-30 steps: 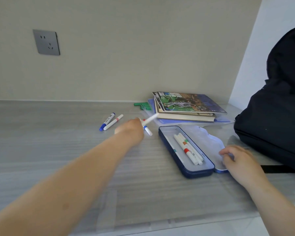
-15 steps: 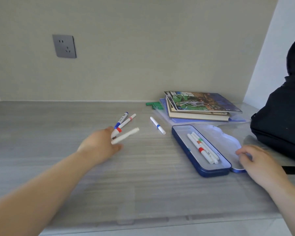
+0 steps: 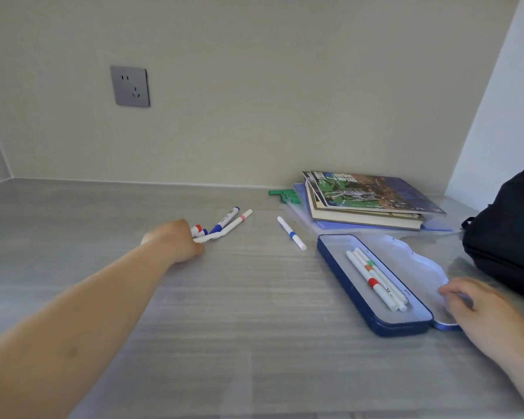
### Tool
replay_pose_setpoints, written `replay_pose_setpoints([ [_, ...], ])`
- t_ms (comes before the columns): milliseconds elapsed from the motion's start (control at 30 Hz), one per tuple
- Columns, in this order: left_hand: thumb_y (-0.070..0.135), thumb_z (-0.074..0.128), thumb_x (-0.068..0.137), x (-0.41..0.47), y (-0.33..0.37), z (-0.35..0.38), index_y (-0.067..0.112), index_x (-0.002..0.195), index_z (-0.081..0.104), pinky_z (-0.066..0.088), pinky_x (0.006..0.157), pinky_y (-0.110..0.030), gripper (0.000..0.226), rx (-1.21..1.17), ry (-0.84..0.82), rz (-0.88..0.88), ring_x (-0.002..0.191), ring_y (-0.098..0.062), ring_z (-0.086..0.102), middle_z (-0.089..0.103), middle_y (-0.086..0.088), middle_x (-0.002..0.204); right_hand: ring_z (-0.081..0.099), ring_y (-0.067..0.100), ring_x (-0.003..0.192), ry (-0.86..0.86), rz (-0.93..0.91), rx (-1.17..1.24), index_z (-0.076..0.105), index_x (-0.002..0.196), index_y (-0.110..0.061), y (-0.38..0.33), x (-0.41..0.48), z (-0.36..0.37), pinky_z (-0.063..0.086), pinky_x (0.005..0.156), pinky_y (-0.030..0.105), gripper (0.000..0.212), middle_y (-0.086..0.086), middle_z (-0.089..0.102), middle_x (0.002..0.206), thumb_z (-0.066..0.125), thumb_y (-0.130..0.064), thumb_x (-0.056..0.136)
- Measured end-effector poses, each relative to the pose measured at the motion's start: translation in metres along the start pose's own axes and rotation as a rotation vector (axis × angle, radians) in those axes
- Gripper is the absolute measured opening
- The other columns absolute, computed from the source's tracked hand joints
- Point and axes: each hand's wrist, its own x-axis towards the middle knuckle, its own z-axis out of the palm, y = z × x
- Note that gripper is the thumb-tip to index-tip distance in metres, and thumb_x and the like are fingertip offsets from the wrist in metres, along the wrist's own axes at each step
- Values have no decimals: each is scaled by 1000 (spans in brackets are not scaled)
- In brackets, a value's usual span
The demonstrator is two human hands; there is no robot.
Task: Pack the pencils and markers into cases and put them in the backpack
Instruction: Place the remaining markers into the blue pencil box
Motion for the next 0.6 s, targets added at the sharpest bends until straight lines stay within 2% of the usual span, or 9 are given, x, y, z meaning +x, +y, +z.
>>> replay_pose_setpoints([
  [67,29,51,83,6,0,-3,19,85,38,36,62,-24,16,87,2,-20,81,-22,49,45,3,75,48,25,94,-9,5,27,56,79,-21,2,2,2,33,77,32,22,4,52,99,49,-2,86],
  [167,30,52,82,13,-1,-10,15,78,43,36,68,-25,18,188,-29,-62,79,-22,49,48,1,78,51,28,95,-15,24,90,52,61,-41,4,3,3,34,78,33,46,9,58,103,51,-2,85],
  [200,30,52,82,16,-3,-12,13,73,44,36,67,-25,20,207,-61,-67,77,-22,50,46,1,72,50,26,93,-13,30,94,52,54,-47,5,3,3,35,79,32,55,9,58,102,52,-3,85],
  [267,28,52,82,22,-6,-13,11,67,44,36,60,-23,23,240,-139,-43,68,-18,49,44,1,64,49,24,91,-12,31,92,57,53,-52,5,4,4,35,79,31,58,6,57,98,52,-3,84],
  [333,20,51,82,27,-10,-19,9,63,46,34,48,-22,23,234,-176,-15,54,-15,45,46,-1,58,49,24,90,-10,25,82,51,54,-47,5,5,5,37,79,34,53,8,59,102,52,-3,84],
  [400,12,50,83,36,-11,-29,8,59,46,35,47,-22,25,114,-141,-9,47,-16,46,50,-4,54,50,26,91,-19,20,70,47,63,-41,4,5,6,40,80,38,44,7,58,102,51,-3,84],
  [500,7,49,83,55,-3,-38,5,64,44,36,50,-24,19,-152,-20,12,48,-22,48,51,-8,56,55,30,94,-32,35,34,48,65,-42,8,9,8,45,83,42,41,4,56,98,52,-5,83],
  [533,7,49,83,60,4,-37,4,70,46,36,51,-25,14,-199,39,27,51,-24,49,51,-7,57,55,30,93,-27,46,28,48,65,-43,9,9,8,46,83,41,41,4,57,98,52,-6,83],
  [600,11,48,84,69,17,-28,5,85,48,34,52,-27,6,-229,147,57,65,-29,49,46,-5,61,55,29,90,-29,54,16,54,59,-45,10,9,7,44,80,29,46,2,58,95,53,-6,82],
])
